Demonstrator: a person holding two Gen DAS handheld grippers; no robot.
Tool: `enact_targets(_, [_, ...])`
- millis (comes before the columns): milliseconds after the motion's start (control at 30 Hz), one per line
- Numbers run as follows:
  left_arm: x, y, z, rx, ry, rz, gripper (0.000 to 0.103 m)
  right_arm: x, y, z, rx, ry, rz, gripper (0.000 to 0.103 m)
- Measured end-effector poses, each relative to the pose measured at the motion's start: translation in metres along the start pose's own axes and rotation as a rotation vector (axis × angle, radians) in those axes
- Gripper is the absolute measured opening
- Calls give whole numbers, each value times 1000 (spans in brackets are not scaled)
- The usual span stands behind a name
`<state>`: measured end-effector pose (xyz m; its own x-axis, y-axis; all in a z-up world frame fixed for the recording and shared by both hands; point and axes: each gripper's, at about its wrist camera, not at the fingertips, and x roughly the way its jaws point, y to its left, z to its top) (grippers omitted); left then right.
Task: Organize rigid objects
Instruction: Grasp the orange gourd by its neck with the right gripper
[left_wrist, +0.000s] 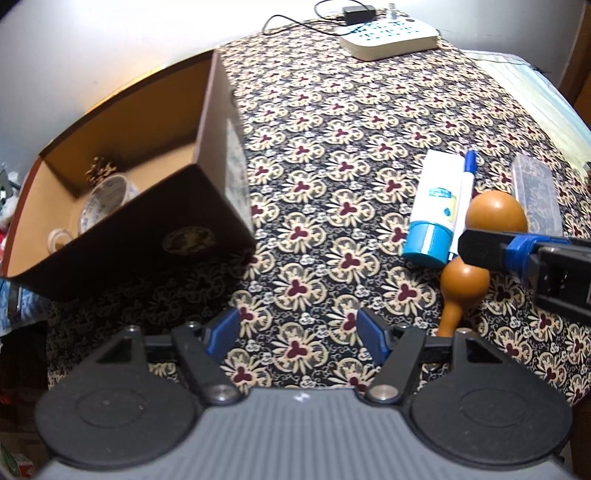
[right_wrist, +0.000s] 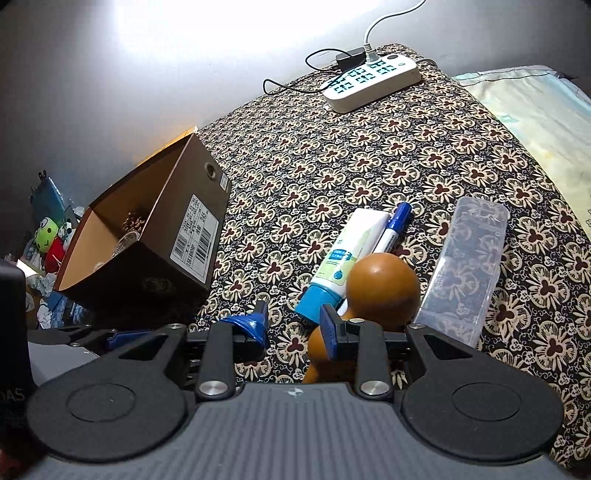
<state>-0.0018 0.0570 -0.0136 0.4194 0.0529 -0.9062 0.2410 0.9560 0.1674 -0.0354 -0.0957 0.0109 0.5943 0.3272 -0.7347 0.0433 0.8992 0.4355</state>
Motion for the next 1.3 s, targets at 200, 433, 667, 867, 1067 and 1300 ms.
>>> enact_targets(200, [2, -4, 0, 24, -6, -107, 68, -11, -31, -3, 67, -10, -36, 13])
enact_targets(433, [-8, -25, 6, 105, -95, -269, 68, -18, -64, -5, 180, -17, -38, 13])
enact_targets(667, [3, -64, 13, 264, -141, -324, 68, -5, -74, -4, 290, 31, 35, 13])
enact_targets(867, [24, -83, 18, 314, -106, -369, 56, 2, -82, -1, 354, 61, 77, 13])
enact_targets(1067, [39, -83, 15, 304, -46, -384, 39, 6, -79, 1, 355, 80, 105, 15])
enact_targets(1300, [35, -68, 6, 280, -42, -410, 39, 20, -63, -3, 329, 125, 111, 16])
